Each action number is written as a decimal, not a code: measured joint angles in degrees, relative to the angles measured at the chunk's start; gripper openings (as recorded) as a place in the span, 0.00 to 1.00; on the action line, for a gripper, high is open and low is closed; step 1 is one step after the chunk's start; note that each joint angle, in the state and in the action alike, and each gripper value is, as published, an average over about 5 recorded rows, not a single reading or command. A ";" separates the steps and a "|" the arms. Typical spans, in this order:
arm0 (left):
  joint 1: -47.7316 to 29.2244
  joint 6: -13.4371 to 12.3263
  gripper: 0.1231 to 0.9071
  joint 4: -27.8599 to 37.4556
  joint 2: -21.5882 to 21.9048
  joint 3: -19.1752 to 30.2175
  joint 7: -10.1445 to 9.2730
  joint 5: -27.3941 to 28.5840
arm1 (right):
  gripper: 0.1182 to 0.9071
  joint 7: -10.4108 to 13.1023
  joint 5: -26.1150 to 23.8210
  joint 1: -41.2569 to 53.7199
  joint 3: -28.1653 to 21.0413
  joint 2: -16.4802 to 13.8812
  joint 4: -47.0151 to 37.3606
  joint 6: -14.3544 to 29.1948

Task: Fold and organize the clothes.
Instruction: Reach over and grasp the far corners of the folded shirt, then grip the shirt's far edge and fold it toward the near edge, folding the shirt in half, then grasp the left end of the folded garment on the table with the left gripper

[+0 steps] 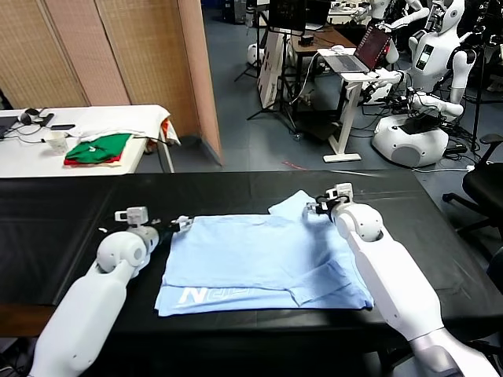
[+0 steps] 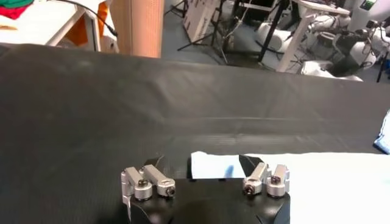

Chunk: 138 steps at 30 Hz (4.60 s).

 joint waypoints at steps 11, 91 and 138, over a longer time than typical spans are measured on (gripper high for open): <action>-0.37 -0.10 0.09 0.73 -0.10 0.94 0.99 0.78 | 0.04 -1.65 -0.27 0.00 0.65 0.13 -0.45 1.33; 35.27 -2.78 0.97 -36.78 -0.62 -15.54 -1.16 5.99 | 1.00 0.96 -0.66 -40.56 26.16 -6.08 41.48 0.16; 23.99 -9.02 0.06 -19.18 -5.16 -10.76 2.20 14.40 | 0.31 0.18 -8.67 -35.06 22.54 2.37 30.44 7.68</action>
